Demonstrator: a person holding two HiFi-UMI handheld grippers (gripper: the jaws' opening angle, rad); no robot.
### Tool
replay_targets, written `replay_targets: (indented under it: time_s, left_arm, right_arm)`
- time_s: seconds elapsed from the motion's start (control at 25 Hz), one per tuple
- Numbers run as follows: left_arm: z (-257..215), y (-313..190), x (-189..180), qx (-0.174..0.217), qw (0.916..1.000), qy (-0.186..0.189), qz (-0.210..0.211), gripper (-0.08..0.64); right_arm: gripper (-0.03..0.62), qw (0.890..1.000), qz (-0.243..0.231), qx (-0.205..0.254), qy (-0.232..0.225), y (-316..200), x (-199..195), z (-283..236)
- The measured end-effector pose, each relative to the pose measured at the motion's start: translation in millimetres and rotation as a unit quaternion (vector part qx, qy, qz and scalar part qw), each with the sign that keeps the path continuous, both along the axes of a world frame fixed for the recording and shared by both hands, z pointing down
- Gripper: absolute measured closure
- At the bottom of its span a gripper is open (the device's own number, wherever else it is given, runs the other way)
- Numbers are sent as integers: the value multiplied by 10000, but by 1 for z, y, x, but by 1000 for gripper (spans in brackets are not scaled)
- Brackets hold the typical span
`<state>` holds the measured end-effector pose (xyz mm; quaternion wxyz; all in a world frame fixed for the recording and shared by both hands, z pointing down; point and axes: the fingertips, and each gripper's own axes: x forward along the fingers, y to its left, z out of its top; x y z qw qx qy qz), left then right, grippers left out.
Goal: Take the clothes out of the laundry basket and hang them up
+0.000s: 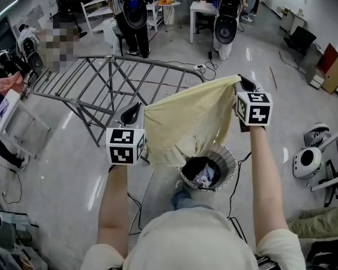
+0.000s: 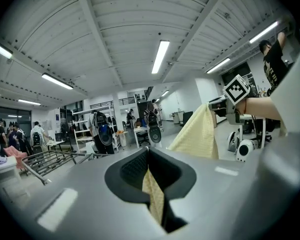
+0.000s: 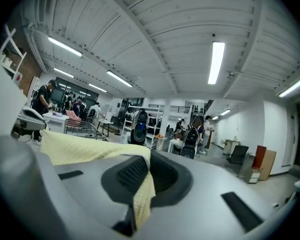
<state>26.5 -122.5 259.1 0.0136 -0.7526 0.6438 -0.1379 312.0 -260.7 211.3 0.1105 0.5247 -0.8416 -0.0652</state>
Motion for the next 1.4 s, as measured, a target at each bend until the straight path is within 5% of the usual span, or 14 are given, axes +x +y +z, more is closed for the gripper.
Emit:
replay_targets:
  time_s: [0.8,1.08,1.4]
  left_arm:
    - [-18,-204,-97,-119,9937,-435,-1030,546]
    - [1,-243,-146,-392,9893,-560,-1289,546]
    - [31,-291,-159,-631,9883,-480,-1306,546]
  right_arm:
    - [586,9963,-818,41,275,-224,-112,-10]
    - [586,9923,-1099,-165,551,-273,-171,12]
    - [584,9896,-1047,-274,948,-310,-180,36]
